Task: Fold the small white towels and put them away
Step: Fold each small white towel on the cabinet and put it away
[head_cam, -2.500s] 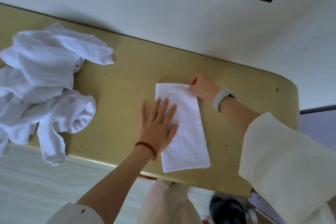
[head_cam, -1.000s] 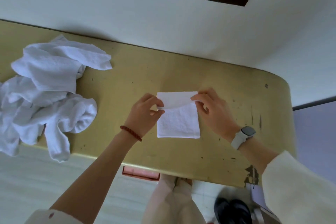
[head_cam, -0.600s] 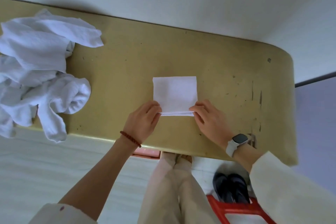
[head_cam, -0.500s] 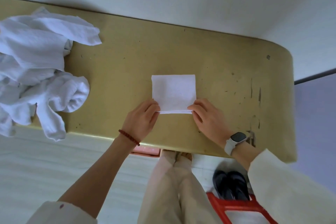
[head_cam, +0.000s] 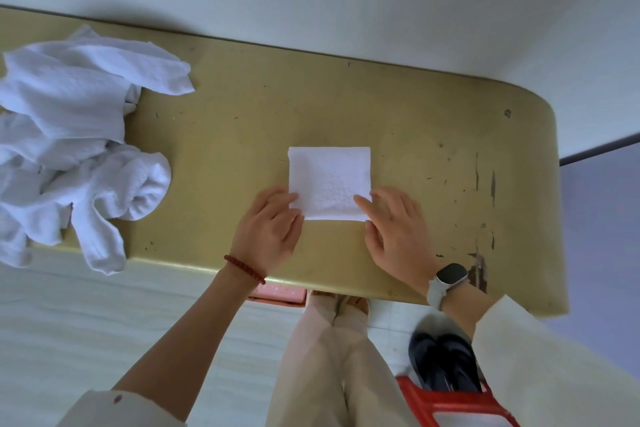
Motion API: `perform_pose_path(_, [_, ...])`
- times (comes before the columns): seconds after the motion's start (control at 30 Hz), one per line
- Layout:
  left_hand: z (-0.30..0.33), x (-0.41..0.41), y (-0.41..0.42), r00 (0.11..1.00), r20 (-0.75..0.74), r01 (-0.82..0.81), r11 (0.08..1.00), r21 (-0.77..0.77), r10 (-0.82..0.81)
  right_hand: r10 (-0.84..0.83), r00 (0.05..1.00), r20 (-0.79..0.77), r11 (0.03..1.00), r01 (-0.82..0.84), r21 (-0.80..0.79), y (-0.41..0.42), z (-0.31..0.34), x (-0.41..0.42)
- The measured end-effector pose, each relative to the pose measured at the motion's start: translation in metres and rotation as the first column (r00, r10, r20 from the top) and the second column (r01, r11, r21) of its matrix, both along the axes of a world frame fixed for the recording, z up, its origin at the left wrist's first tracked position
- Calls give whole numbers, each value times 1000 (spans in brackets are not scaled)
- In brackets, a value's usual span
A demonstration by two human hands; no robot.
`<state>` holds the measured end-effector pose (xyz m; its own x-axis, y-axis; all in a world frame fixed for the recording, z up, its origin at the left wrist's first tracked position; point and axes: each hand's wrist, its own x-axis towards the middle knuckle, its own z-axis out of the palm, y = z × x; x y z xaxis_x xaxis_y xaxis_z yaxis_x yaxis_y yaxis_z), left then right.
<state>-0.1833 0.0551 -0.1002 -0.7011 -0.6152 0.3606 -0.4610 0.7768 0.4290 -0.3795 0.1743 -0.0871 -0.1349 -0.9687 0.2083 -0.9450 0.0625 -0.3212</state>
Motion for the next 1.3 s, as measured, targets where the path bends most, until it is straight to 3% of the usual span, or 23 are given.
perform_pose_path(0.13, [12, -23, -15, 991, 57, -114, 990, -88, 120, -60, 992, -115, 998, 58, -14, -34, 12, 2])
perform_pose_path(0.33, [4, -53, -14, 850, 518, -62, 994, -88, 99, -67, 956, -285, 962, 138, 235, -71, -2, 14])
perform_pose_path(0.53, [-10, -42, -23, 782, 623, -51, 998, 21, 27, -39, 974, -223, 924, 120, 363, -64, -12, 9])
perform_pose_path(0.63, [-2, -42, -33, 799, 601, -16, 1000, 9, 7, -6, 985, -175, 939, 66, 338, -64, -3, 3])
perform_pose_path(0.77, [10, -39, -44, 876, 475, 1, 982, -189, 91, -10, 987, 158, 986, -17, 165, -44, 9, -6])
perform_pose_path(0.83, [11, -39, -37, 918, 379, -54, 984, -171, 116, -28, 971, 237, 989, -7, 149, -33, 7, -9])
perform_pose_path(1.0, [-1, -45, -7, 946, 314, -118, 985, 123, 74, -137, 974, 179, 978, 104, 183, -29, -5, -7])
perform_pose_path(1.13, [-10, -41, -4, 940, 337, -114, 981, 155, 56, -141, 984, 109, 985, 128, 119, -35, -11, 2])
perform_pose_path(1.3, [-9, -41, -5, 939, 342, -110, 978, 178, 43, -198, 972, 127, 978, 187, 95, -41, -14, 6])
